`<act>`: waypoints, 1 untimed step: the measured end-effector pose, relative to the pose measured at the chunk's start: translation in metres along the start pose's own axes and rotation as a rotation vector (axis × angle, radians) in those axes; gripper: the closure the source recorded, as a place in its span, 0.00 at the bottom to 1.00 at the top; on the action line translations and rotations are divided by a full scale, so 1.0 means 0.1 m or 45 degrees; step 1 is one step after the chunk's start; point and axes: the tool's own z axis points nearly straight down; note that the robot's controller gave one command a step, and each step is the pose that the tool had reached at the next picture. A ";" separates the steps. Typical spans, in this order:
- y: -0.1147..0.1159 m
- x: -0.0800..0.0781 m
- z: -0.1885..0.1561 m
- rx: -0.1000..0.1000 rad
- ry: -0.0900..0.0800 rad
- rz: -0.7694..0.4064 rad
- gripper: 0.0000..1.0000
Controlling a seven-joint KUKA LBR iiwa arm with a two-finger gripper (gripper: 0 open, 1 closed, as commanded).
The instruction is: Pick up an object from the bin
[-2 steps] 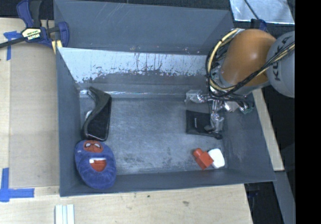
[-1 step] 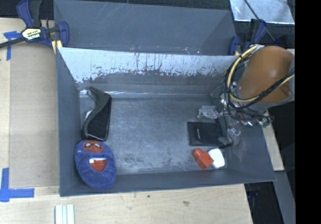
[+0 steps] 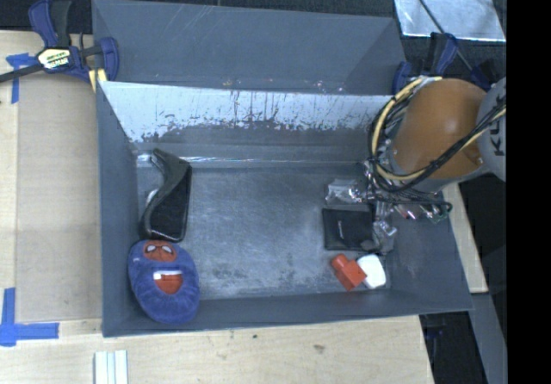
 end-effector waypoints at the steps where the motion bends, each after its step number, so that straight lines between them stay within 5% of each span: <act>1: -0.26 0.40 0.05 -0.007 -0.004 0.059 0.00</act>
Offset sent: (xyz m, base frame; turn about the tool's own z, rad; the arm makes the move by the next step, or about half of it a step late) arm -0.0202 -0.0457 -0.0057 0.0381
